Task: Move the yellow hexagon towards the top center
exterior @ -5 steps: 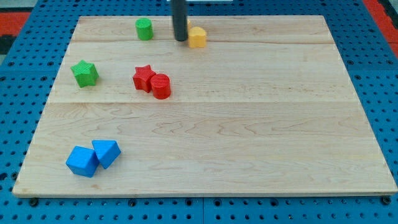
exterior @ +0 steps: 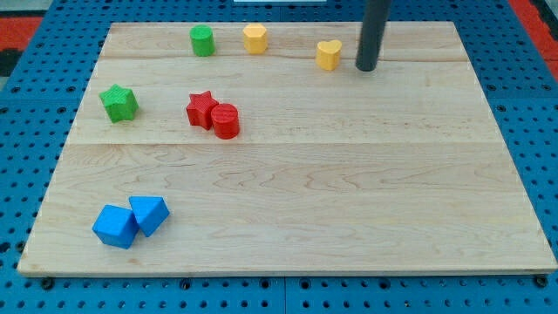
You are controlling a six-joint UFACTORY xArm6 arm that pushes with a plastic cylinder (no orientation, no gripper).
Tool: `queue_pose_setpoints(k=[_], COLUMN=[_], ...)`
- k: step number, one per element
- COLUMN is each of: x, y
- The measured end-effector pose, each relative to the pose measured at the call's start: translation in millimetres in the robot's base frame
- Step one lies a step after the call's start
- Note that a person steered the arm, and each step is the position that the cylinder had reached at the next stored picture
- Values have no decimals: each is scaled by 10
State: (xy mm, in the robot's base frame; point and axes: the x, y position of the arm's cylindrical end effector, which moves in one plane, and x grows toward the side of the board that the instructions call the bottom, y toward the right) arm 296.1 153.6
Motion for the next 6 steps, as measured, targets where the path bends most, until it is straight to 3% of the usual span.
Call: queue_pose_setpoints(k=[1,2,3,4,5,6], x=[-383,-904,-1046,-998,-894,-659], y=[562,211,-358,-1330,-1915,-1877])
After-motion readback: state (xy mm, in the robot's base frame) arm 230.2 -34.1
